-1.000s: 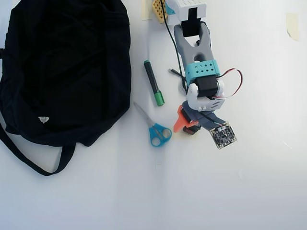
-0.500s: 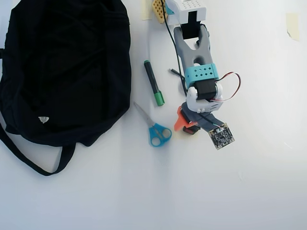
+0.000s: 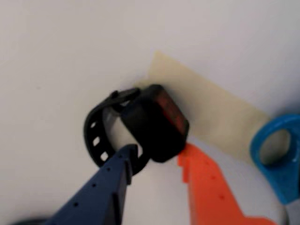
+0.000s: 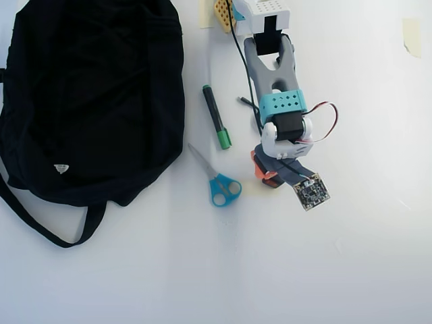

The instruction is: Put the bike light into the black bag

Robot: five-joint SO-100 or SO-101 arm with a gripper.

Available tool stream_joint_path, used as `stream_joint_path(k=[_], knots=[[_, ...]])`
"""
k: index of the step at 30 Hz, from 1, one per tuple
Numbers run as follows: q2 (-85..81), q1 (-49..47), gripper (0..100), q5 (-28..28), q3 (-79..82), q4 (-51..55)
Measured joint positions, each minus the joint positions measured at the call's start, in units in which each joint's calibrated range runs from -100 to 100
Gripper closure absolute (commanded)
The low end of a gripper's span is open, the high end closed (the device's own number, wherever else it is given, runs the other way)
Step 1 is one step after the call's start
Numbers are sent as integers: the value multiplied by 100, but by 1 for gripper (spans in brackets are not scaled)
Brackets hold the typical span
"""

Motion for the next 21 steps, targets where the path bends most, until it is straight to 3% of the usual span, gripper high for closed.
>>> stream_joint_path(k=[7,21], knots=[[0,0,98,0,0,0],[0,0,98,0,0,17]])
